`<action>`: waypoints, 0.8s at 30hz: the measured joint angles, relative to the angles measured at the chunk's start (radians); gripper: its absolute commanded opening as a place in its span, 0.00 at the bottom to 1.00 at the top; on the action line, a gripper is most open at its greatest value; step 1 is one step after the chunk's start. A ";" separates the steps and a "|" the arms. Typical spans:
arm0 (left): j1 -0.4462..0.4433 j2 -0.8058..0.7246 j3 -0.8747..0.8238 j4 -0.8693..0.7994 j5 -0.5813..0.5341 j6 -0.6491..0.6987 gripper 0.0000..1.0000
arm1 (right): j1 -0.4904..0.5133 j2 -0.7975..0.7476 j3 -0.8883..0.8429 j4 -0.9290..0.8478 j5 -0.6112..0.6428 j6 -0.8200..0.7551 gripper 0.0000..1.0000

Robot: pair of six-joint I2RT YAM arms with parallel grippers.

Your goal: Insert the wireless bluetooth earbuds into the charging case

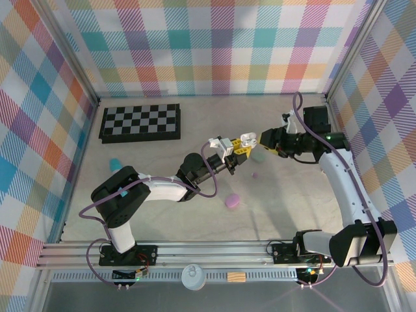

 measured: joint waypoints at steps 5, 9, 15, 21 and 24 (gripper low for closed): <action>0.000 -0.020 0.000 0.001 0.000 0.000 0.00 | -0.010 -0.014 0.000 0.001 0.017 0.000 0.48; 0.004 -0.032 -0.003 0.008 0.001 0.000 0.00 | -0.011 -0.045 0.000 0.024 0.012 0.006 0.54; 0.019 -0.036 -0.031 0.008 0.003 0.000 0.00 | -0.011 -0.047 0.002 0.094 -0.072 0.023 0.61; 0.026 -0.038 -0.036 0.008 0.013 0.000 0.00 | 0.003 0.009 0.007 0.130 -0.129 0.039 0.61; 0.026 -0.040 -0.036 0.008 0.019 0.000 0.00 | 0.012 0.039 0.010 0.129 -0.135 0.038 0.61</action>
